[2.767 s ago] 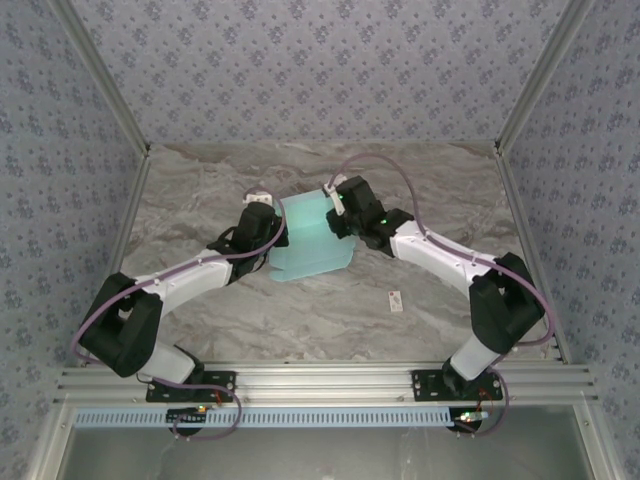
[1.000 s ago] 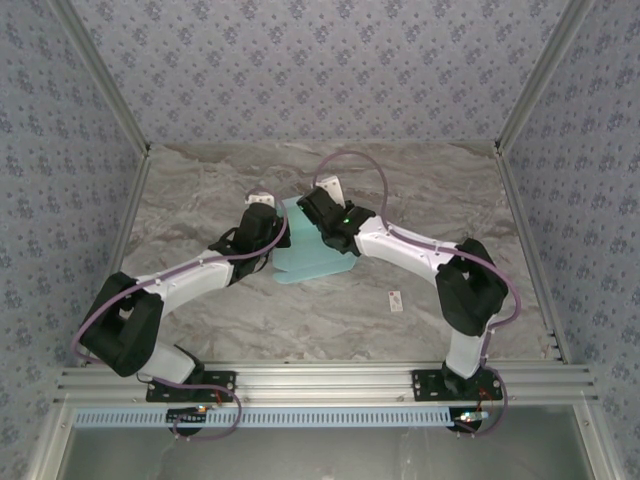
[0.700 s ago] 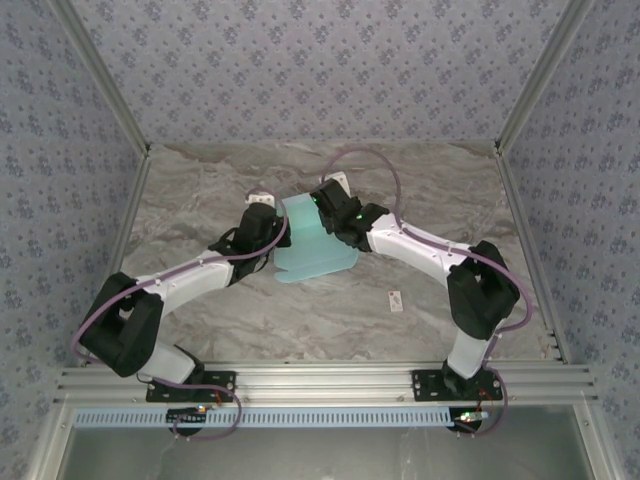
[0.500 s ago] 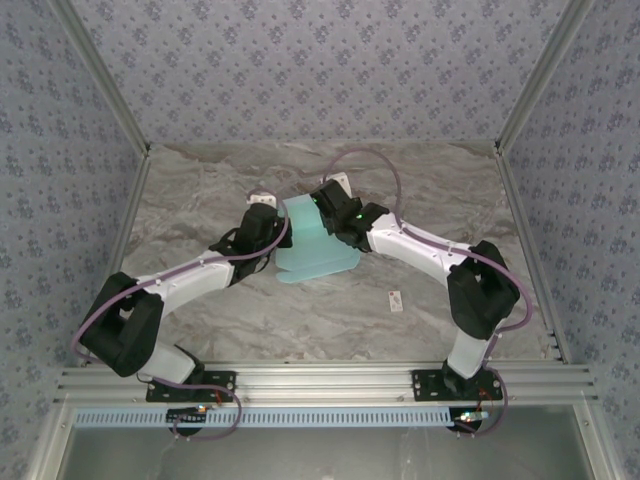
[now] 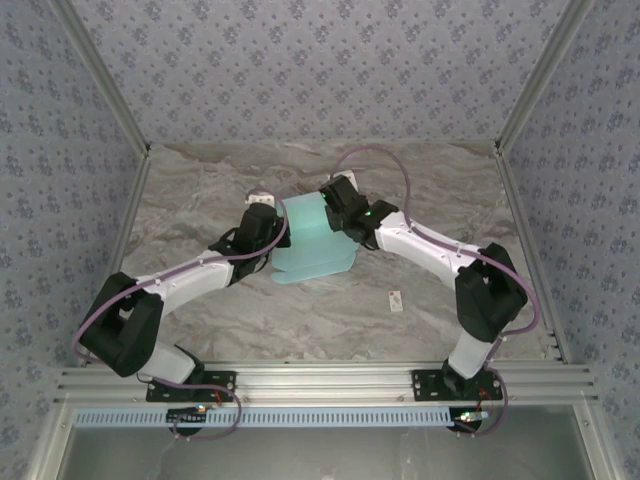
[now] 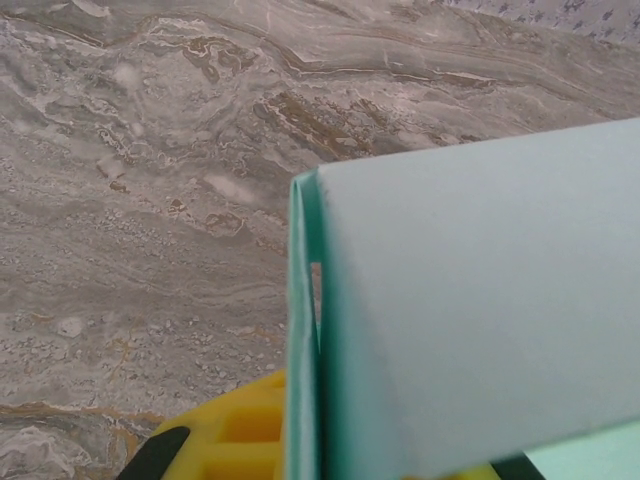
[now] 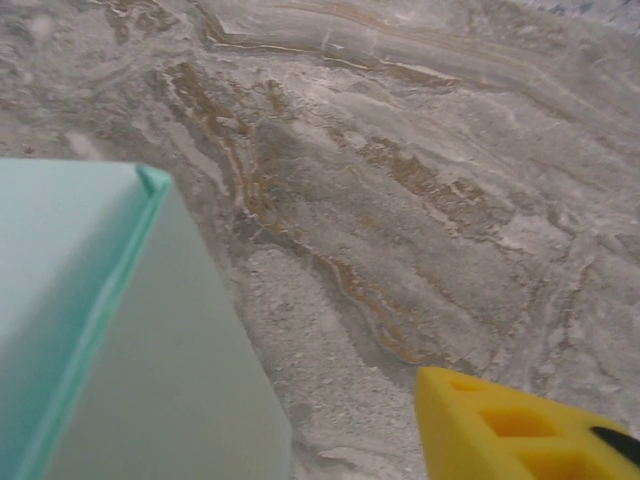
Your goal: Fold the paper box
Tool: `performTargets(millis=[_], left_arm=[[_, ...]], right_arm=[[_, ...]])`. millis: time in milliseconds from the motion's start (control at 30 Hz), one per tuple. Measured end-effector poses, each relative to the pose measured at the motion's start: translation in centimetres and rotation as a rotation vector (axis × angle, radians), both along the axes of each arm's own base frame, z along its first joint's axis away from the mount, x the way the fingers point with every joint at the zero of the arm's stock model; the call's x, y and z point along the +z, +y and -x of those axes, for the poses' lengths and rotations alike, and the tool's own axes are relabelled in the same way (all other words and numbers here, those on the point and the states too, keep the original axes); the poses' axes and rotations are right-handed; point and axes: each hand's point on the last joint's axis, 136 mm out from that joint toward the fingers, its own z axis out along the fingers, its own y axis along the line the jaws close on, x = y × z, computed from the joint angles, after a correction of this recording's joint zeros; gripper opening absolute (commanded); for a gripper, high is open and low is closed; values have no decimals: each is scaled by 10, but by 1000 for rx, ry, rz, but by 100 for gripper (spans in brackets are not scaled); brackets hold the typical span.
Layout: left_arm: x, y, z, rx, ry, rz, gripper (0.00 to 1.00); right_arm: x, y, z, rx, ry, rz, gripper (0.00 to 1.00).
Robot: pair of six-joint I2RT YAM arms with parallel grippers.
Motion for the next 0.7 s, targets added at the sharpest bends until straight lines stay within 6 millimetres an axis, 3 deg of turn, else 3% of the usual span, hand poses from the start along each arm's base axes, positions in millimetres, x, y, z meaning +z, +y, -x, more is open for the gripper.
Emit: performTargets(millis=[233,700], left_arm=[[-1,-2,2,-16,3,-8,0],[-17,-1,6,-46,48,-54,0]], right_arm=[[20,19,11,115,28,-160,74],[53,27,38,298,43,-320,77]])
